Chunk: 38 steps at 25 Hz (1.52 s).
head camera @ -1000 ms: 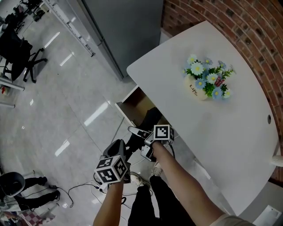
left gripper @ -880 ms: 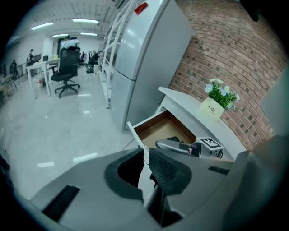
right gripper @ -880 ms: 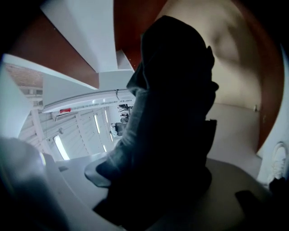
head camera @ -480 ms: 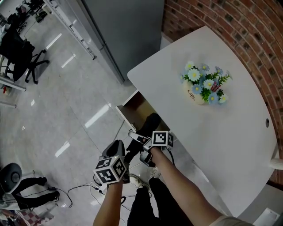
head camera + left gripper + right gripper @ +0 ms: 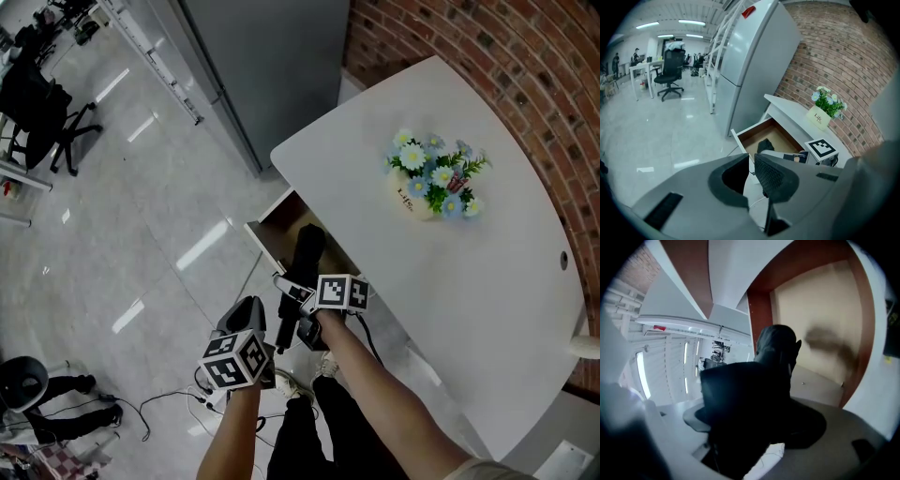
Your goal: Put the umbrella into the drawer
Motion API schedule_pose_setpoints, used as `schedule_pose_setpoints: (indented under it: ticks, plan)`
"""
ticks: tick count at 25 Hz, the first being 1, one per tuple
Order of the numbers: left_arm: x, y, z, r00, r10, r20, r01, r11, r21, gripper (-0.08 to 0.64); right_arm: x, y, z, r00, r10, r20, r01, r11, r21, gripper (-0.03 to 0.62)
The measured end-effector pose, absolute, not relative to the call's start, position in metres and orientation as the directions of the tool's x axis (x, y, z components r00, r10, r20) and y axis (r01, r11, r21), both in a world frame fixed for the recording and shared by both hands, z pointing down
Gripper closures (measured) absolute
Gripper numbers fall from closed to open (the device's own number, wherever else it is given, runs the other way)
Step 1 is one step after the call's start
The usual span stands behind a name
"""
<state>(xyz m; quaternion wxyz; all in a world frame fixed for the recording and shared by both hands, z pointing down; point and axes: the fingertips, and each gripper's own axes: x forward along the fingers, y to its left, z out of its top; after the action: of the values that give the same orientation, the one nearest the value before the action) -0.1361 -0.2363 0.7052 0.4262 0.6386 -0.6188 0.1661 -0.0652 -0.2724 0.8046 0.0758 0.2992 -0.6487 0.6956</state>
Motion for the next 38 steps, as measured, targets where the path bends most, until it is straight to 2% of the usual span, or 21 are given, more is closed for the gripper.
schedule_pose_setpoints:
  ticks: [6, 11, 19, 24, 38]
  plan:
    - [-0.135, -0.234, 0.705, 0.188, -0.651, 0.736, -0.929, 0.125, 0.348, 0.52, -0.06, -0.271, 0.804, -0.779, -0.311, 0.544, -0.53, -0.136, -0.837, 0.195]
    - [-0.135, -0.233, 0.706, 0.19, -0.658, 0.729, -0.927, 0.125, 0.354, 0.52, -0.053, -0.275, 0.795, -0.756, -0.331, 0.565, -0.584, -0.049, -0.81, 0.195]
    - [-0.14, -0.227, 0.696, 0.193, -0.665, 0.721, -0.927, 0.116, 0.356, 0.52, -0.041, -0.273, 0.788, -0.719, -0.353, 0.599, -0.627, -0.043, -0.778, 0.195]
    - [-0.141, -0.217, 0.692, 0.206, -0.666, 0.717, -0.925, 0.106, 0.364, 0.52, -0.04, -0.272, 0.775, -0.674, -0.374, 0.637, -0.705, 0.067, -0.706, 0.196]
    - [-0.147, -0.182, 0.667, 0.227, -0.673, 0.704, -0.922, 0.086, 0.379, 0.52, -0.045, -0.24, 0.732, -0.659, -0.389, 0.644, -0.731, 0.127, -0.671, 0.196]
